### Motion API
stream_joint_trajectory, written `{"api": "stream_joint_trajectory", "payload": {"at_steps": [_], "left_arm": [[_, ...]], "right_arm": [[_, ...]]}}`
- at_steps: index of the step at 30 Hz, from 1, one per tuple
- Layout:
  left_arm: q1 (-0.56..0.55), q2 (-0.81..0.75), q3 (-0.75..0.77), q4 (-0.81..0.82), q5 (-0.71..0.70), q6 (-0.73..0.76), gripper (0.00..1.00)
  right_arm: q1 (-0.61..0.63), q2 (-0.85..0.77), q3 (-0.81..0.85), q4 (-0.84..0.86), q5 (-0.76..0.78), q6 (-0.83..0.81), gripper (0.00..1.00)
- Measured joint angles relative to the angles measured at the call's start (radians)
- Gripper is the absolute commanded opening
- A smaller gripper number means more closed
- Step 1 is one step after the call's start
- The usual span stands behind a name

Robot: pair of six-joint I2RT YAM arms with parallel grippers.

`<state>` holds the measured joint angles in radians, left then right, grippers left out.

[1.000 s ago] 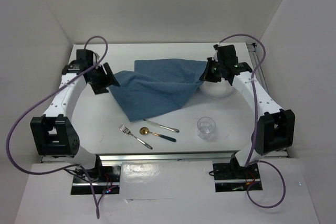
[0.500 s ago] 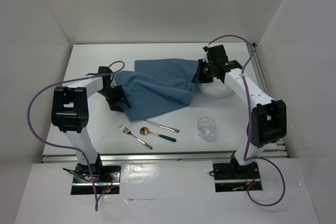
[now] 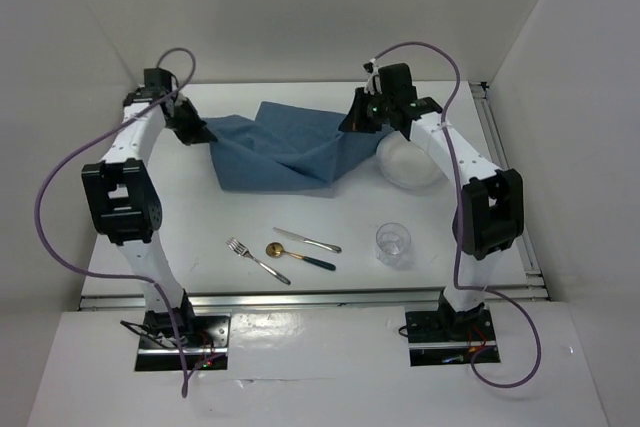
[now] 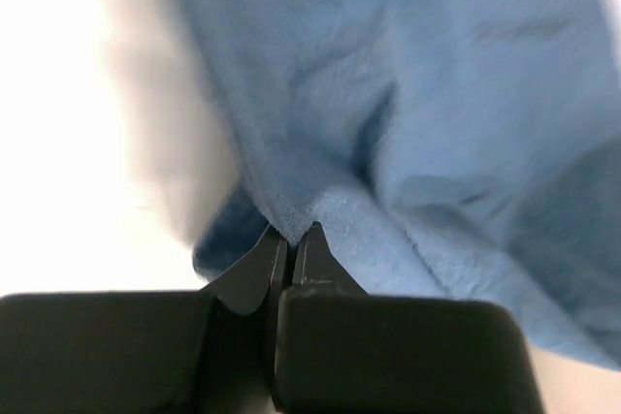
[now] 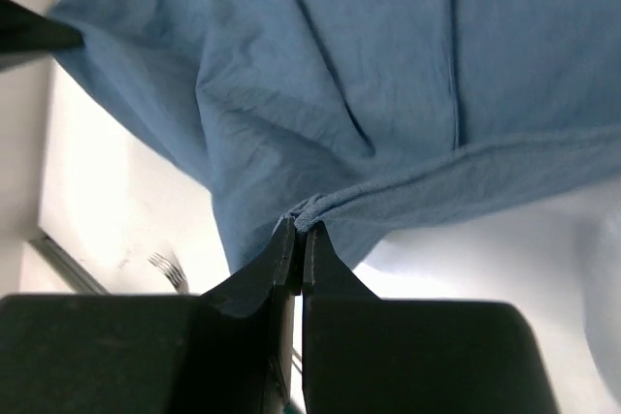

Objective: Set the dinner table for one person

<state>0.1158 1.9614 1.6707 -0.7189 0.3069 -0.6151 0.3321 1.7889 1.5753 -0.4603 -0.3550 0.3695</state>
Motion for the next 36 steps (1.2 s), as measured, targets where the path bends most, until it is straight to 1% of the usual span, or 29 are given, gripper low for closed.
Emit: {"api": "stream_joint_trajectory", "payload": {"at_steps": [2,4,6,8,9,10,11,12,13,14,15,17,19,20,21,22,24,25,26,29,31,33,36], "left_arm": [[0.045,-0.009,0.089,-0.024,-0.011,-0.005,0.00],[0.080,-0.036,0.129,-0.027,-0.024,-0.012,0.00],[0.100,-0.085,0.119,-0.041,-0.043,-0.012,0.00],[0.102,-0.155,0.048,-0.032,-0.065,-0.010,0.01],[0.101,-0.195,-0.003,-0.039,-0.072,-0.008,0.18],[0.101,-0.238,-0.065,-0.042,-0.078,0.000,0.34],[0.099,-0.280,-0.132,-0.044,-0.085,0.012,0.48],[0.097,-0.316,-0.196,-0.058,-0.092,0.013,0.60],[0.096,-0.335,-0.240,-0.075,-0.100,0.018,0.79],[0.097,-0.341,-0.267,-0.087,-0.105,0.028,0.80],[0.098,-0.340,-0.283,-0.098,-0.113,0.028,0.80],[0.098,-0.318,-0.279,-0.116,-0.127,0.034,0.80],[0.099,-0.284,-0.223,-0.133,-0.135,0.037,0.79],[0.100,-0.266,-0.186,-0.138,-0.141,0.037,0.75],[0.100,-0.250,-0.145,-0.134,-0.147,0.035,0.74],[0.100,-0.238,-0.112,-0.129,-0.154,0.033,0.74],[0.100,-0.208,-0.034,-0.125,-0.171,0.029,0.71],[0.100,-0.188,0.002,-0.124,-0.181,0.023,0.71],[0.100,-0.167,0.039,-0.126,-0.188,0.010,0.71],[0.102,-0.094,0.115,-0.122,-0.206,-0.012,0.73],[0.108,-0.040,0.149,-0.129,-0.219,-0.022,0.76],[0.118,0.008,0.171,-0.136,-0.225,-0.030,0.76],[0.148,0.087,0.213,-0.154,-0.227,-0.047,0.79]], "right_arm": [[0.006,0.034,0.045,0.028,-0.027,0.000,0.00],[0.019,0.047,0.059,0.062,-0.042,-0.003,0.00],[0.046,0.036,0.025,0.100,-0.040,-0.011,0.00],[0.079,-0.010,-0.088,0.160,-0.029,-0.016,0.00],[0.097,-0.050,-0.174,0.169,-0.021,-0.019,0.00],[0.110,-0.085,-0.246,0.167,-0.015,-0.020,0.05],[0.127,-0.122,-0.328,0.171,-0.009,-0.021,0.32],[0.141,-0.158,-0.399,0.167,0.000,-0.022,0.56],[0.150,-0.190,-0.456,0.151,0.005,-0.024,0.74],[0.153,-0.216,-0.498,0.134,0.013,-0.025,0.89],[0.154,-0.233,-0.520,0.119,0.025,-0.025,0.91],[0.154,-0.265,-0.532,0.092,0.049,-0.043,0.91],[0.154,-0.290,-0.521,0.078,0.079,-0.050,0.88],[0.154,-0.296,-0.504,0.066,0.093,-0.053,0.85],[0.154,-0.297,-0.473,0.051,0.108,-0.055,0.83],[0.152,-0.294,-0.441,0.047,0.119,-0.058,0.73],[0.148,-0.277,-0.356,0.031,0.139,-0.065,0.63],[0.145,-0.255,-0.301,0.029,0.143,-0.068,0.58],[0.142,-0.227,-0.248,0.023,0.148,-0.070,0.48],[0.134,-0.068,-0.040,0.022,0.156,-0.071,0.40],[0.133,0.059,0.088,0.017,0.158,-0.068,0.40],[0.127,0.185,0.197,0.010,0.158,-0.058,0.40],[0.121,0.370,0.363,-0.010,0.156,-0.039,0.61]]}}
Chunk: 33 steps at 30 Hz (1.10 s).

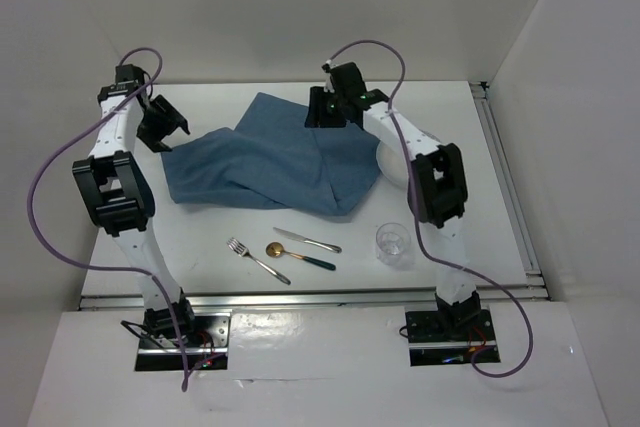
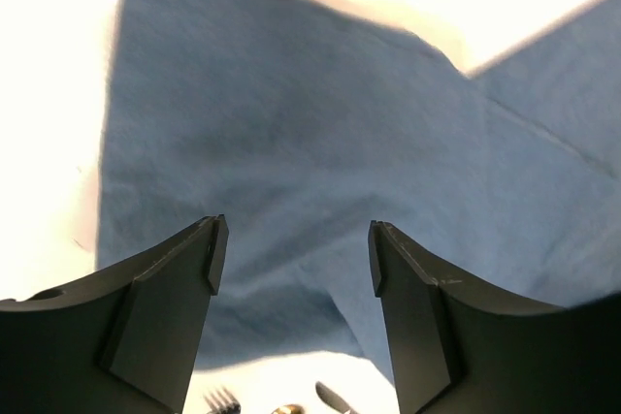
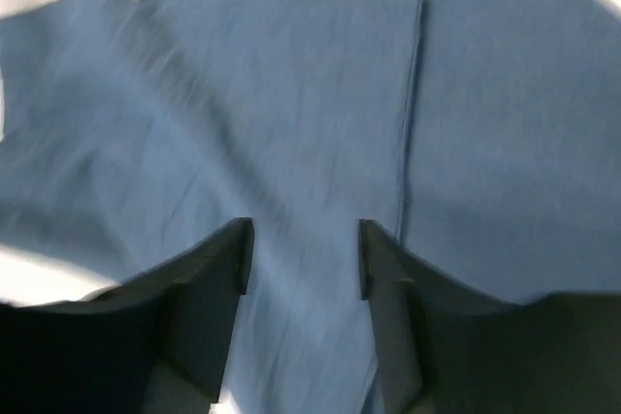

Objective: Set the dinner table for one person

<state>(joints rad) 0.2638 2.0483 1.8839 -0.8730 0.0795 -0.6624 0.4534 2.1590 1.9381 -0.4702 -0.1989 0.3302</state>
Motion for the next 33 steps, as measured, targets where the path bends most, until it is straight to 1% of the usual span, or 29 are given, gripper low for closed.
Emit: {"api": "stream_joint_trajectory", "payload": {"at_steps": [1,2,3,4,6,8,10,14,17,22,27,30,33], "left_arm": [[0.013,0.028,0.023,-0.007,0.002,-0.002,0.79],[0.026,0.058,0.047,-0.008,0.003,-0.003,0.81],[0.039,0.090,0.075,-0.014,0.004,-0.005,0.82],[0.048,0.121,0.103,-0.019,0.004,-0.007,0.82],[0.072,0.199,0.189,-0.042,0.004,-0.019,0.82],[0.090,0.261,0.248,-0.047,0.003,-0.023,0.82],[0.105,0.293,0.266,-0.052,0.001,-0.028,0.83],[0.128,0.303,0.247,-0.047,-0.004,-0.031,0.84],[0.140,0.317,0.253,-0.040,-0.002,-0.034,0.84],[0.147,0.358,0.271,-0.035,0.005,-0.026,0.84],[0.147,0.385,0.277,-0.023,0.011,-0.023,0.80],[0.147,0.387,0.277,-0.006,0.011,-0.023,0.80],[0.147,0.387,0.272,0.013,0.011,-0.023,0.73]], "right_arm": [[-0.001,0.063,0.066,-0.007,-0.002,0.003,0.70],[-0.002,0.123,0.128,-0.010,-0.003,0.010,0.73],[-0.004,0.189,0.214,-0.026,-0.003,0.013,0.73],[-0.005,0.249,0.297,-0.037,-0.005,0.013,0.75],[-0.012,0.369,0.466,-0.041,-0.016,0.018,0.75],[-0.022,0.422,0.532,-0.031,-0.037,0.026,0.75],[-0.038,0.433,0.519,-0.017,-0.066,0.041,0.75],[-0.064,0.454,0.504,0.022,-0.111,0.055,0.72],[-0.077,0.487,0.514,0.058,-0.137,0.063,0.67],[-0.076,0.534,0.516,0.096,-0.173,0.074,0.63],[-0.074,0.560,0.516,0.116,-0.199,0.081,0.61],[-0.073,0.566,0.516,0.120,-0.209,0.082,0.60],[-0.069,0.571,0.516,0.127,-0.214,0.084,0.60]]}}
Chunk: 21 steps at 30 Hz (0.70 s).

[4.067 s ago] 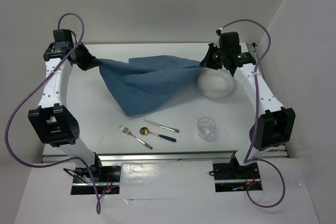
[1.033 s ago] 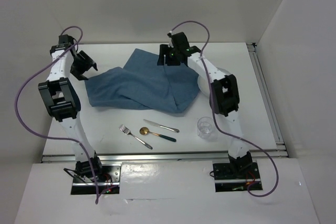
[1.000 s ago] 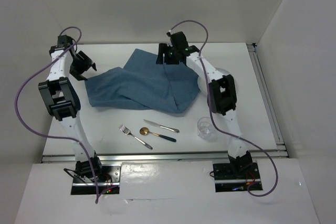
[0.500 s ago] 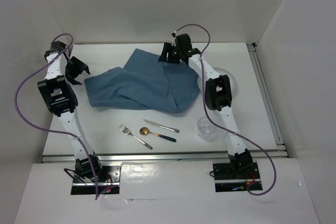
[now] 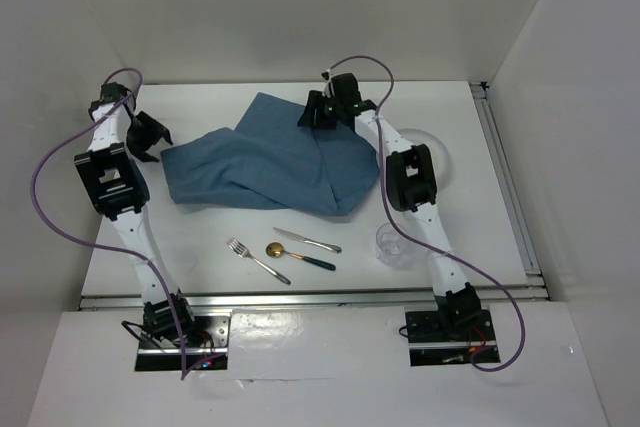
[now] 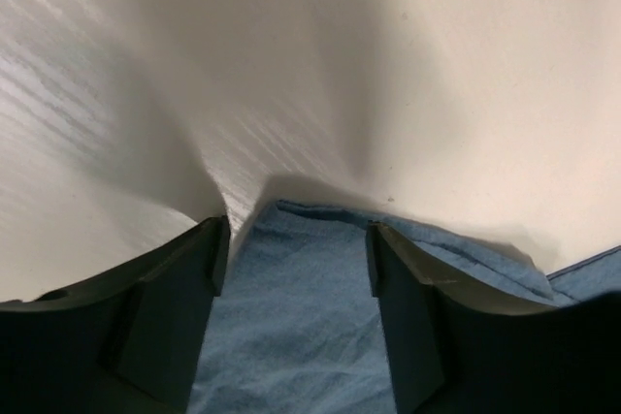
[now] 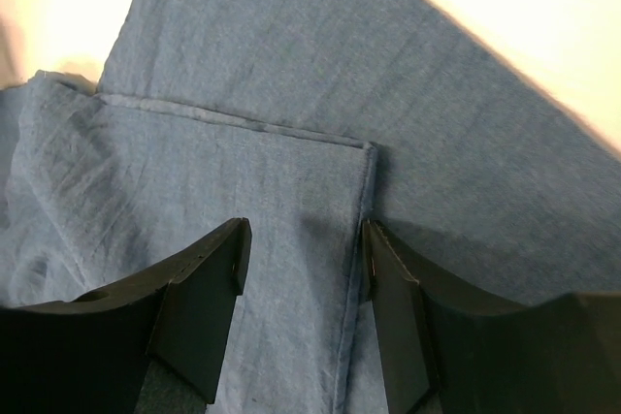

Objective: Set the dinner table for one person

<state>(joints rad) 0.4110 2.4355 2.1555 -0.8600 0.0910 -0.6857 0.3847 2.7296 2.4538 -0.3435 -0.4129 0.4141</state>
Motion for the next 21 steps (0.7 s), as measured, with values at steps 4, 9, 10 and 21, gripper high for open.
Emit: {"api": "stream_joint_trajectory", "payload": {"at_steps": [4,9,10,21], "left_arm": [[0.000,0.007,-0.002,0.021,0.013,-0.002,0.23],[0.004,0.016,-0.005,0.040,0.037,0.000,0.00],[0.005,0.016,-0.007,0.042,0.041,0.002,0.00],[0.006,-0.071,-0.009,0.030,0.085,0.028,0.00]], "right_arm": [[0.006,0.019,0.013,0.023,-0.011,0.004,0.55],[0.010,0.035,0.026,0.039,-0.014,0.014,0.31],[0.010,0.037,0.026,0.039,-0.013,0.015,0.22],[0.015,-0.035,-0.003,0.048,0.057,0.025,0.00]]}}
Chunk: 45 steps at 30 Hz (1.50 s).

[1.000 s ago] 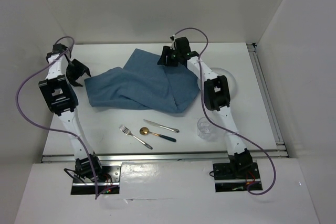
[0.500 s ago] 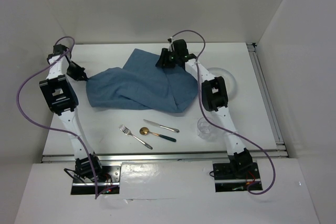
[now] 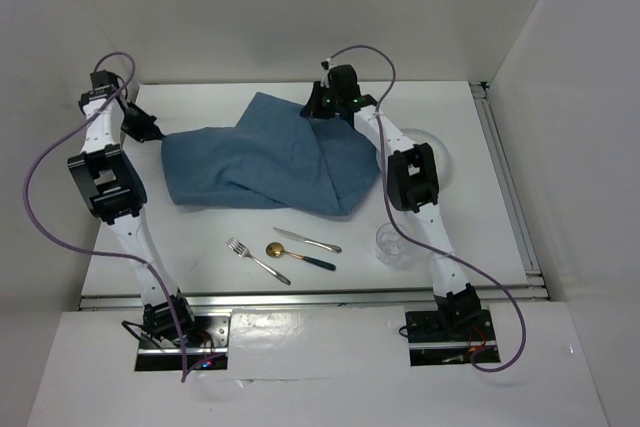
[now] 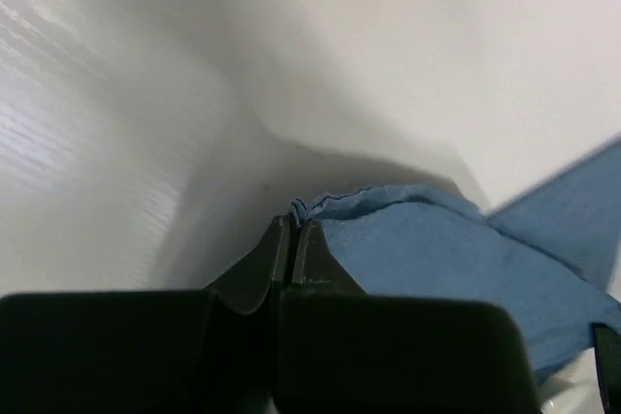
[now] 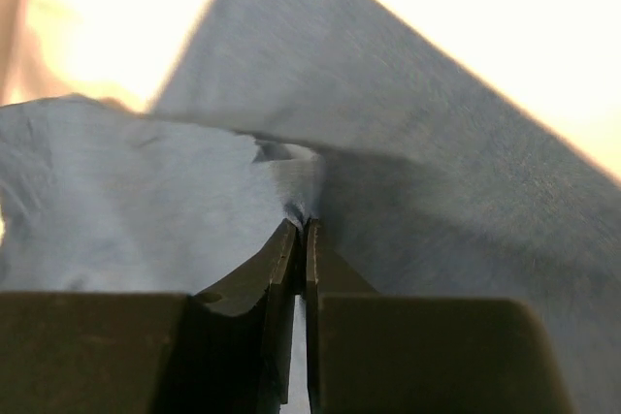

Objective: Set the dinner table for one person

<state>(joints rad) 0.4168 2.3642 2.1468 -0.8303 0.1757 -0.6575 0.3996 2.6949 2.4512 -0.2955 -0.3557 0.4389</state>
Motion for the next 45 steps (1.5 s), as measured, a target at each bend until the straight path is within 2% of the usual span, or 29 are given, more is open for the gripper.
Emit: {"api": "stream_joint_trajectory", "payload": {"at_steps": [6,13,22,27,33,40,45], "left_arm": [[0.000,-0.204,0.000,0.003,0.072,0.003,0.00],[0.012,-0.485,-0.047,0.086,0.185,0.003,0.00],[0.066,-0.621,-0.044,0.086,0.331,0.001,0.00],[0.082,-0.697,-0.044,0.075,0.391,-0.001,0.00],[0.106,-0.808,-0.058,0.113,0.469,-0.040,0.00],[0.164,-0.993,-0.157,0.312,0.570,-0.216,0.00],[0.211,-1.098,-0.109,0.414,0.608,-0.326,0.00]], "right_arm": [[-0.014,-0.212,-0.047,-0.005,0.024,-0.018,0.00],[-0.035,-0.542,-0.158,-0.002,0.047,-0.064,0.00],[-0.037,-0.872,-0.451,-0.008,0.064,-0.096,0.00],[-0.034,-1.005,-0.573,-0.016,0.066,-0.100,0.00],[-0.023,-1.109,-0.569,-0.030,0.077,-0.105,0.00],[0.031,-1.213,-0.465,-0.035,0.078,-0.107,0.00],[0.055,-1.326,-0.420,-0.048,0.067,-0.107,0.00]]}}
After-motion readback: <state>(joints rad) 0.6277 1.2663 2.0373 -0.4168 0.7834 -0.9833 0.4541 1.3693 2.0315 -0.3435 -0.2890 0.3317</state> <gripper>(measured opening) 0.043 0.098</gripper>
